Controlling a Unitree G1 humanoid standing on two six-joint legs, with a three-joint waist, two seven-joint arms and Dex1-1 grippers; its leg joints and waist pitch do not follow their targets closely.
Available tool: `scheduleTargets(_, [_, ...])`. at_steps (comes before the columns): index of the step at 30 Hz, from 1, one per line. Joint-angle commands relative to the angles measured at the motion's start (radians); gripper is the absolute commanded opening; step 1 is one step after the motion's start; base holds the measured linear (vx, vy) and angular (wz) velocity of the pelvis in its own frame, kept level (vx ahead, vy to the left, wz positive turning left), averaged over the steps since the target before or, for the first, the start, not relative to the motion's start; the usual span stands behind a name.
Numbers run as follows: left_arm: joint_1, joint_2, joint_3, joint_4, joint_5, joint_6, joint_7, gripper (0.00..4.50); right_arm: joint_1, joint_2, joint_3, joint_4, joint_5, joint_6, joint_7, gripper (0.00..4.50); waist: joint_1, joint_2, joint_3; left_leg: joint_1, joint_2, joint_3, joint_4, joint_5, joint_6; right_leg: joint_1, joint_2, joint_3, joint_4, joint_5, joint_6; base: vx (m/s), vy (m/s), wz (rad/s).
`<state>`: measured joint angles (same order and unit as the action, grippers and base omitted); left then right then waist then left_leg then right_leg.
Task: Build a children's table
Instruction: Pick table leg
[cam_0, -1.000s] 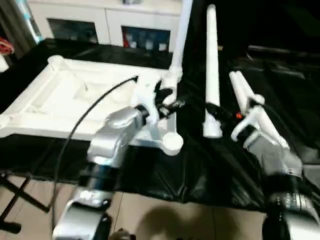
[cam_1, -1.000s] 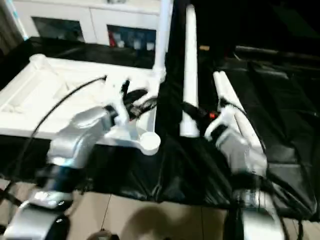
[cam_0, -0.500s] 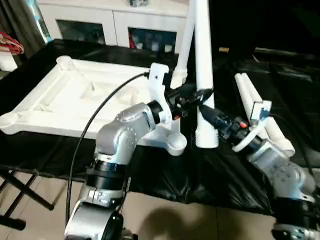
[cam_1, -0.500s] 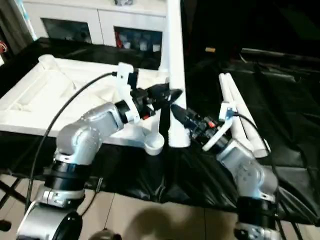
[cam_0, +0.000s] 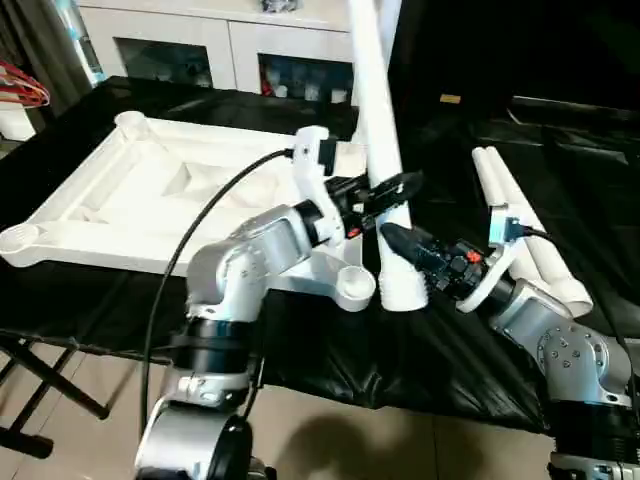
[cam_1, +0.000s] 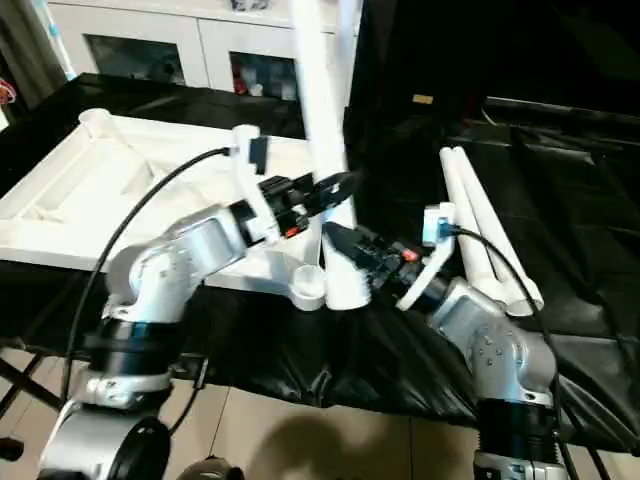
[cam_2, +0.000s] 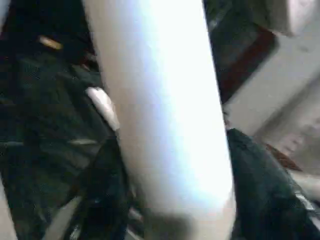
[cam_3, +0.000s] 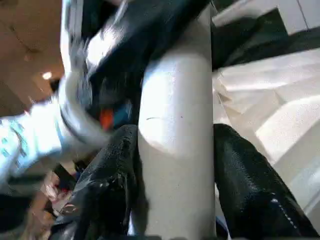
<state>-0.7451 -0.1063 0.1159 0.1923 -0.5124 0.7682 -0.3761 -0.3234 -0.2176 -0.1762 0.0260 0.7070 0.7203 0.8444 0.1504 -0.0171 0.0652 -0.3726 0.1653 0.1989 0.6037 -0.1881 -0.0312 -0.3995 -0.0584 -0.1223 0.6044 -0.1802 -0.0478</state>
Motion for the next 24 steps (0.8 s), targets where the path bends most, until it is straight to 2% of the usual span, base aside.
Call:
scheduleTargets(1, [-0.023,-0.003,0.041,0.026,0.029,-0.021,0.085,2.54,-0.026,-0.003,0.030,-0.051,-0.029,-0.031,-0.013,1.89,0.004,-0.014,-0.079,0.007,0.072,-0.044,-0.059,-0.081,0.064,0.062,-0.114,0.068,-0.097,-0.301,-0.033,0.000,0.000,0.00])
scheduleTargets(2, [-0.023,-0.004,0.042,0.027,0.029,-0.022,0.089,2.54,-0.027,-0.003,0.031,-0.052,-0.031,-0.032,-0.014,1.89,0.004,-0.012,-0.079,0.005,0.071,-0.045,-0.059,-0.074,0.064,0.063,-0.114,0.068,-0.095,-0.294,-0.034,0.000,0.000,0.00])
scheduleTargets(3, [-0.037,-0.016,0.073,0.035,0.031,-0.034,0.147,2.32,-0.038,0.011,0.072,-0.064,-0.087,-0.058,-0.058,1.89,0.002,-0.017,-0.079,0.004,0.071,-0.045,-0.058,-0.067,0.064,0.064,-0.114,0.068,-0.091,-0.285,-0.033,0.000,0.000,0.00])
scheduleTargets(5, [-0.049,-0.030,0.093,0.035,0.046,-0.049,0.218,2.30,-0.050,0.025,0.117,-0.077,-0.142,-0.088,-0.105,1.89,-0.002,-0.015,-0.079,0.006,0.070,-0.044,-0.058,-0.066,0.063,0.061,-0.114,0.067,-0.094,-0.291,-0.037,0.000,0.000,0.00])
scheduleTargets(7, [-0.054,-0.046,0.111,0.034,0.055,-0.050,0.283,2.15,-0.071,0.058,0.138,-0.072,-0.184,-0.106,-0.182,1.88,-0.005,-0.012,-0.080,0.008,0.073,-0.046,-0.059,-0.068,0.062,0.059,-0.114,0.068,-0.092,-0.280,-0.047,0.000,0.000,0.00])
scheduleTargets(8, [-0.057,-0.053,0.117,0.037,0.072,-0.058,0.328,2.09,-0.083,0.075,0.151,-0.068,-0.213,-0.127,-0.223,1.88,-0.003,-0.002,-0.080,0.009,0.076,-0.048,-0.060,-0.067,0.058,0.057,-0.115,0.069,-0.089,-0.268,-0.054,0.000,0.000,0.00])
scheduleTargets(9, [-0.058,-0.056,0.119,0.037,0.083,-0.059,0.354,2.09,-0.094,0.093,0.166,-0.068,-0.239,-0.145,-0.255,1.88,-0.006,-0.007,-0.081,0.009,0.076,-0.047,-0.060,-0.070,0.058,0.058,-0.114,0.069,-0.090,-0.251,-0.057,0.000,0.000,0.00])
scheduleTargets(12, [-0.054,-0.058,0.112,0.029,0.096,-0.059,0.377,1.97,-0.106,0.118,0.176,-0.068,-0.265,-0.163,-0.293,1.88,-0.003,-0.006,-0.080,0.013,0.079,-0.047,-0.062,-0.070,0.060,0.056,-0.116,0.072,-0.087,-0.223,-0.069,0.000,0.000,0.00])
scheduleTargets(16, [-0.043,-0.063,0.104,0.020,0.086,-0.066,0.402,1.91,-0.119,0.143,0.196,-0.071,-0.300,-0.188,-0.338,1.87,-0.004,-0.009,-0.083,0.010,0.082,-0.048,-0.061,-0.047,0.059,0.060,-0.119,0.075,-0.074,-0.157,-0.088,0.000,0.000,0.00])
scheduleTargets(17, [-0.039,-0.063,0.097,0.019,0.071,-0.072,0.394,1.91,-0.124,0.147,0.209,-0.074,-0.311,-0.190,-0.348,1.87,-0.003,-0.005,-0.083,0.010,0.081,-0.048,-0.061,-0.046,0.060,0.060,-0.120,0.076,-0.074,-0.150,-0.092,0.000,0.000,0.00])
scheduleTargets(18, [-0.038,-0.062,0.094,0.019,0.068,-0.072,0.390,1.90,-0.126,0.147,0.211,-0.074,-0.313,-0.189,-0.349,1.87,-0.005,-0.008,-0.083,0.008,0.078,-0.046,-0.061,-0.047,0.063,0.063,-0.120,0.075,-0.076,-0.149,-0.091,0.000,0.000,0.00])
scheduleTargets(19, [-0.035,-0.061,0.084,0.017,0.063,-0.075,0.378,1.90,-0.127,0.145,0.215,-0.074,-0.312,-0.185,-0.343,1.87,-0.004,0.000,-0.081,0.008,0.078,-0.047,-0.061,-0.056,0.061,0.062,-0.120,0.075,-0.078,-0.159,-0.088,0.000,0.000,0.00])
scheduleTargets(21, [-0.023,-0.041,0.039,0.002,0.057,-0.071,0.304,1.89,-0.125,0.136,0.208,-0.075,-0.282,-0.163,-0.313,1.87,-0.004,-0.003,-0.081,0.010,0.078,-0.047,-0.061,-0.068,0.061,0.062,-0.119,0.075,-0.081,-0.174,-0.080,0.000,0.000,0.00])
scheduleTargets(23, [-0.015,-0.022,0.008,-0.015,0.046,-0.064,0.235,1.89,-0.123,0.127,0.195,-0.072,-0.261,-0.147,-0.297,2.57,-0.004,-0.003,-0.081,0.010,0.081,-0.048,-0.063,-0.070,0.060,0.062,-0.119,0.075,-0.081,-0.179,-0.073,0.000,0.000,0.00])
scheduleTargets(24, [-0.010,-0.013,-0.002,-0.024,0.036,-0.061,0.200,1.89,-0.121,0.117,0.191,-0.068,-0.249,-0.140,-0.279,2.57,-0.004,-0.002,-0.082,0.010,0.082,-0.048,-0.063,-0.066,0.059,0.063,-0.119,0.075,-0.078,-0.168,-0.078,0.000,0.000,0.00])
